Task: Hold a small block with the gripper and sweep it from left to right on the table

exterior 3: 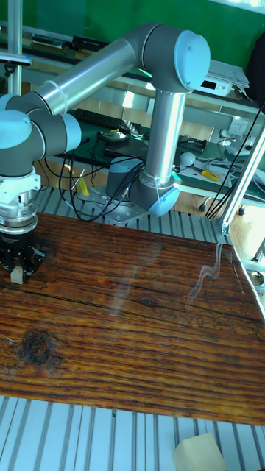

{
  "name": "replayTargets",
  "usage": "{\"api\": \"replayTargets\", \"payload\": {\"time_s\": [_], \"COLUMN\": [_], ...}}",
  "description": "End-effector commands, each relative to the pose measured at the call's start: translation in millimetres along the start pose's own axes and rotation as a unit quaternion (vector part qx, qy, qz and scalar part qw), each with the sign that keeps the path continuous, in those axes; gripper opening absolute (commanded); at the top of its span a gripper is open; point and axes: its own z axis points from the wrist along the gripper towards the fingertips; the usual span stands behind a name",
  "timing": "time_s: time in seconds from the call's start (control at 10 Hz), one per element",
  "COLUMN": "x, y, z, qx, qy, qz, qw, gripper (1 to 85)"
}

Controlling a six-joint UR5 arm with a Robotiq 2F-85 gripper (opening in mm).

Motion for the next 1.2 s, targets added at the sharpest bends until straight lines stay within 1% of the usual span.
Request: {"api": "replayTargets", "payload": {"time_s": [0.0,0.3,1.1], "x": [-1.5,-1.2,-0.5], "y": [2.5,3.4,8.8], "z": [-0.4,-0.3,0.0], "qx": [-0.007,-0.009,-0.02], "qy": [-0.003,-0.002,-0.001], "qz": [0.004,0.005,0.005], "qw": [1.0,0.9999,0.9998], "gripper": [1.0,1.0,1.0]}}
